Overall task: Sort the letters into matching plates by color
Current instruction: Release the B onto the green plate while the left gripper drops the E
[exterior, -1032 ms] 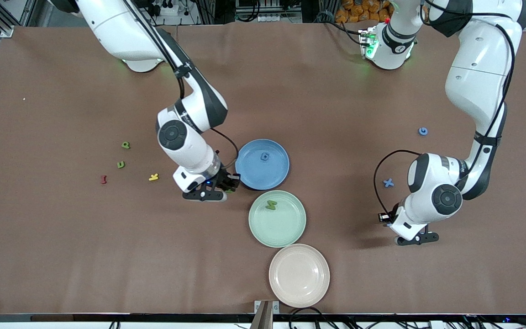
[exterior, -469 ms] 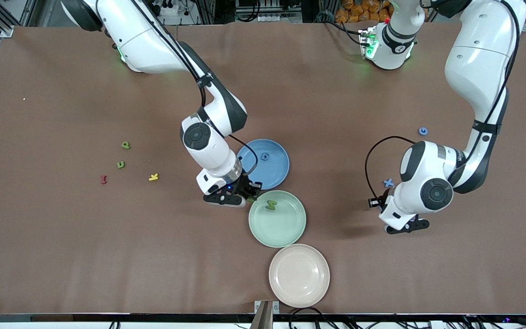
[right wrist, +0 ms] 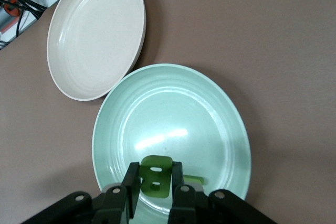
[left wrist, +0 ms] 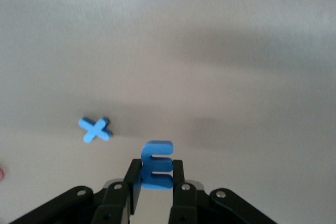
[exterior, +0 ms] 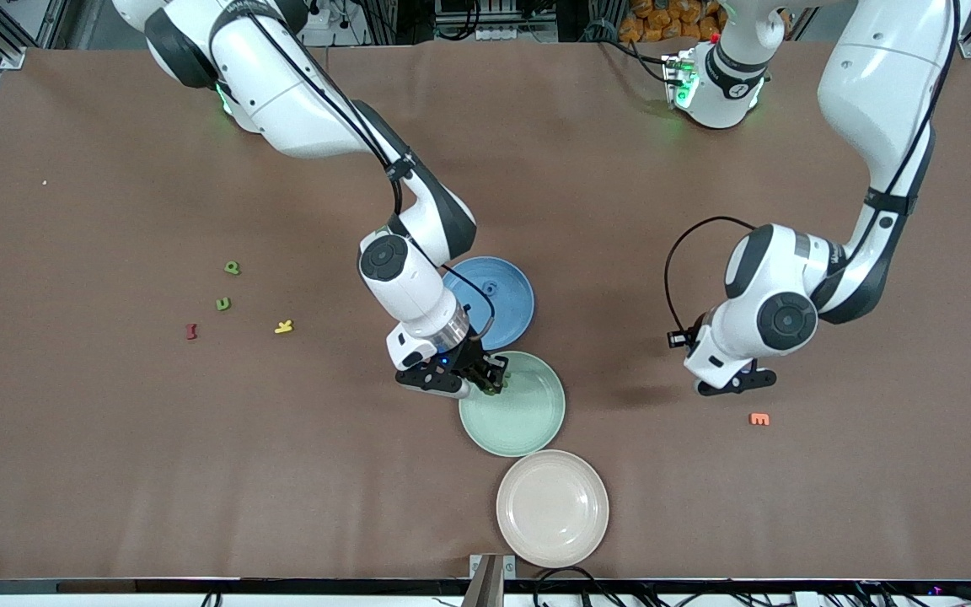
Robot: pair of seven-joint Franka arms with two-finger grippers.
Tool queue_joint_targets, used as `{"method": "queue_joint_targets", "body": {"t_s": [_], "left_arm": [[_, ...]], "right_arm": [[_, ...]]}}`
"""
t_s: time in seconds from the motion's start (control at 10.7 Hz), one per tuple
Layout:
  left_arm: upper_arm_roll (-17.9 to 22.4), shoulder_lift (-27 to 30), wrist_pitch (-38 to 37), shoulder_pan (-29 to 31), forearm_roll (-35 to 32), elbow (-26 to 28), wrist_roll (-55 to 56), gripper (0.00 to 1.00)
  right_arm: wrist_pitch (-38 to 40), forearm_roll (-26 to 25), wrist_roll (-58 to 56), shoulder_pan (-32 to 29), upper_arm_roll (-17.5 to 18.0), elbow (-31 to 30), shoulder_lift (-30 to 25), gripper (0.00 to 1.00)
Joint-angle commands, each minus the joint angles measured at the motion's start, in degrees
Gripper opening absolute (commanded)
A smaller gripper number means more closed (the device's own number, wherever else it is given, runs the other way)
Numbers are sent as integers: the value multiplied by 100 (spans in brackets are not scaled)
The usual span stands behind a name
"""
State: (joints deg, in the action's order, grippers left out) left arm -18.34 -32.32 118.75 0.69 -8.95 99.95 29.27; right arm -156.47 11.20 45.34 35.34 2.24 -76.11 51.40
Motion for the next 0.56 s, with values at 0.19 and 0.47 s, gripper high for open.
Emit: {"method": "queue_joint_targets", "body": {"t_s": [0.19, 0.47], "left_arm": [[-450, 684, 544, -16, 236, 1036, 718, 0], [-697, 649, 552, -191, 227, 1001, 1264, 0]], "right_arm": [[-331, 110, 674, 149, -4, 589, 546, 54], [-322, 101, 827, 97, 5, 545, 485, 100]]}}
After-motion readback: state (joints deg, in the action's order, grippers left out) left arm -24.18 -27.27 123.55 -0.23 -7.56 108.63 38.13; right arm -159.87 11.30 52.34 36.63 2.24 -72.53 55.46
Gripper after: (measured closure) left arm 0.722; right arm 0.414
